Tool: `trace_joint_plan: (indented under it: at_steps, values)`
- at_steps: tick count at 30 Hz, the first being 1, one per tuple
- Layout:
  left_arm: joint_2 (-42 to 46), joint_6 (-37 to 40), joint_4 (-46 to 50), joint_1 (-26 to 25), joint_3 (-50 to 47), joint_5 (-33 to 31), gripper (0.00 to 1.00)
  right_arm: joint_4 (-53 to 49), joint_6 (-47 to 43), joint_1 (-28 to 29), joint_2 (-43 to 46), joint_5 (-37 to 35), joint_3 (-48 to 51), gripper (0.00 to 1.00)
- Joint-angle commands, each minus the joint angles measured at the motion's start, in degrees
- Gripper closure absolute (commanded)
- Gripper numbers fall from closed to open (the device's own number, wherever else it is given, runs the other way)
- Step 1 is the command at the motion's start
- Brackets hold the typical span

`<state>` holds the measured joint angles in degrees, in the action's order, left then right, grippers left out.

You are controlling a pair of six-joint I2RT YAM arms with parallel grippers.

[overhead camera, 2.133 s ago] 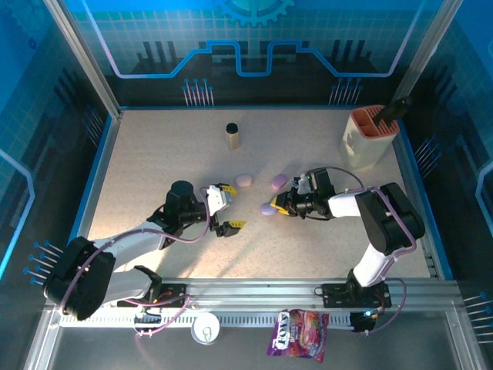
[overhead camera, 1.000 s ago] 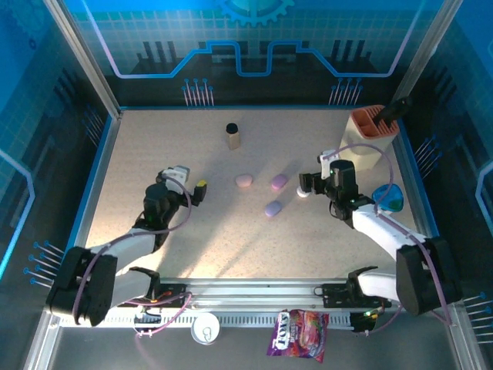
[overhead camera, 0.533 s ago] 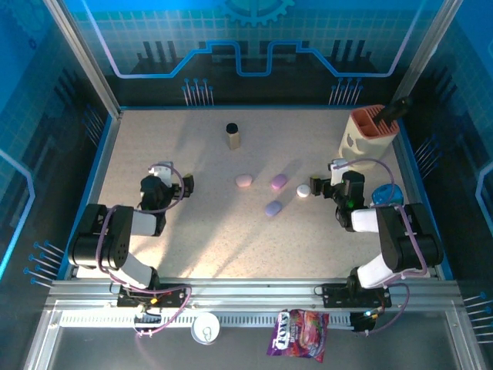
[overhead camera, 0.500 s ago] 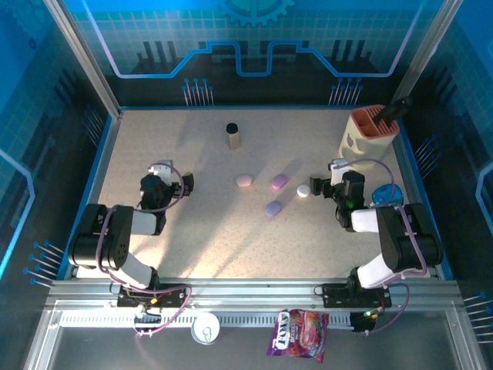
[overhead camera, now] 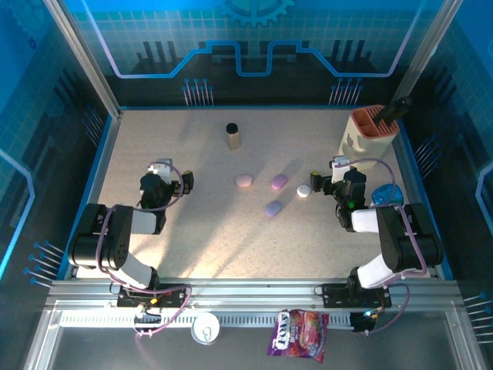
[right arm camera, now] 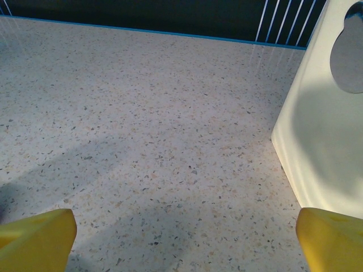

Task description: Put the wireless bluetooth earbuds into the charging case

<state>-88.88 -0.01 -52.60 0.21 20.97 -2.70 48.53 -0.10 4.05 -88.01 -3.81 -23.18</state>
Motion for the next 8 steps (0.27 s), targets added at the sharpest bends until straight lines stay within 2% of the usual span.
trace_joint_plan:
  at_steps: [1, 8]
  values:
    - [0.0, 0.4, 0.2, -0.1, 1.3, 1.0, 0.01, 2.3, -0.8, -0.6, -0.3, 1.3, 0.2, 0.0]
    - [-0.1, 0.5, 0.1, -0.1, 1.2, 0.9, 0.01, 2.3, -0.7, -0.6, -0.3, 1.3, 0.2, 0.0]
